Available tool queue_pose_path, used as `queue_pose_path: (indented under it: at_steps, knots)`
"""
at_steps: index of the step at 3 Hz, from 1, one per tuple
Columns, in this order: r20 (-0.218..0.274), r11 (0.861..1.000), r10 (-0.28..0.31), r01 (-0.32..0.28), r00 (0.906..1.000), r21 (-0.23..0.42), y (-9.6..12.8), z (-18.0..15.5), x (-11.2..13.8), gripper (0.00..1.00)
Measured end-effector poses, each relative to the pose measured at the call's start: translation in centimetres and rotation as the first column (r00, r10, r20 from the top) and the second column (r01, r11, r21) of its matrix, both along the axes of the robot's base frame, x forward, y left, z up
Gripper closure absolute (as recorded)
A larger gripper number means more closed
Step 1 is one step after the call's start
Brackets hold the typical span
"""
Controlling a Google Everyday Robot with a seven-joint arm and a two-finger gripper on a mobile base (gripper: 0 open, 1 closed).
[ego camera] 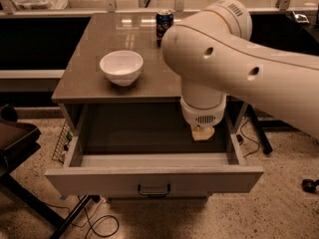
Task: Open top drawer
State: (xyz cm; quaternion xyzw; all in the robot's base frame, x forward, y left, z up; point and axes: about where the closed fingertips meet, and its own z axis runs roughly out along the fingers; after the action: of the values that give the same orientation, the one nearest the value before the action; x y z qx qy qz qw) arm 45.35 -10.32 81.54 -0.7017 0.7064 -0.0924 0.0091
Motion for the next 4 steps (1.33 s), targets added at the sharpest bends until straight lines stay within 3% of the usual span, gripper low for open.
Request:
queue_pose_path:
  at_steps: [1,2,3,4]
  knots:
    - [-0.021,0.998,-0.019,0.021,0.9996,0.067,-0.7,-1.9,1.1,1.0]
    - [-0.047,0.982,-0.055,0.063,0.9974,0.18,-2.4,-5.1,2.8,1.0]
    - [-0.063,0.956,-0.08,0.094,0.9948,0.279,-3.4,-8.3,4.3,1.0]
    - [-0.082,0.932,-0.068,0.092,0.9943,0.351,-3.2,-11.7,5.2,1.0]
